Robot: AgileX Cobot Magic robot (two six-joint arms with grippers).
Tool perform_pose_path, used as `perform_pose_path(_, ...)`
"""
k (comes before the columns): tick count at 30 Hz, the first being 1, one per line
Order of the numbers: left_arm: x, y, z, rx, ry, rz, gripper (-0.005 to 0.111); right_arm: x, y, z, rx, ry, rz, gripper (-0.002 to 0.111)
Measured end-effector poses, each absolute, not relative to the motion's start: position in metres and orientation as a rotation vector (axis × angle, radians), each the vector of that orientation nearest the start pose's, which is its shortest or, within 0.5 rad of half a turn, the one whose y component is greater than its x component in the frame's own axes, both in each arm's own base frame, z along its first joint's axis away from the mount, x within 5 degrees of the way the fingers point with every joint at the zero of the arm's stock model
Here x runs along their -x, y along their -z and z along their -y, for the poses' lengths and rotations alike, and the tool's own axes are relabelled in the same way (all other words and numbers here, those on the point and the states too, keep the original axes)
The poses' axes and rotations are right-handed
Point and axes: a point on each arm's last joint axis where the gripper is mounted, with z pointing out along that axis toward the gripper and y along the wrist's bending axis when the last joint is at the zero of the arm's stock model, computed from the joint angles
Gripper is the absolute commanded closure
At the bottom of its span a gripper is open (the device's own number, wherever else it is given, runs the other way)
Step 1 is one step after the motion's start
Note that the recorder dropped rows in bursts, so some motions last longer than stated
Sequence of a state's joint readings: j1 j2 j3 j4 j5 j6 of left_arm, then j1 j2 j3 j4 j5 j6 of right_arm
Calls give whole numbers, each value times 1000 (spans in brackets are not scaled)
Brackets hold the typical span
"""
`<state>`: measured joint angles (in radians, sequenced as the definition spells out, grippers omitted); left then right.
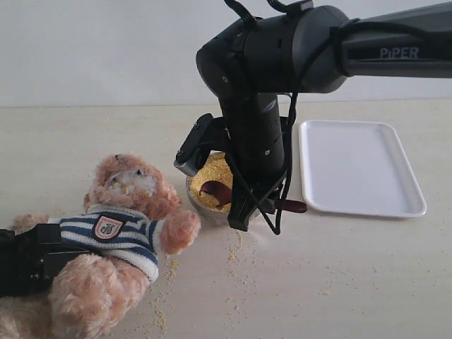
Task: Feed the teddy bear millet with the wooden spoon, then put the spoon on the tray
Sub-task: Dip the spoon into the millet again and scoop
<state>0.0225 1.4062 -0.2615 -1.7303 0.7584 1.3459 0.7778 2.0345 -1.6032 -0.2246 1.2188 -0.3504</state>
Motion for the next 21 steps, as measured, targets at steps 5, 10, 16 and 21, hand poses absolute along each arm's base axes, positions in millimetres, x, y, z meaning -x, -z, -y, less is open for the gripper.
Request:
perform_pose_path(5,-177,-148,58,242,1105,-2440,102,-302,-205,-271,1726,307,-2544,109)
perform_pose_path(10,-177,-148,58,242,1105,-2440,102,-302,-205,-272,1706,300,-2557,109)
perform_pose_path(16,-177,-148,58,242,1105,-2440,102,-302,-205,-272,1648,298,-2590,109)
perform_pose_path(21,-177,-148,58,242,1105,-2440,102,-301,-205,-273,1625,275,-2610,109)
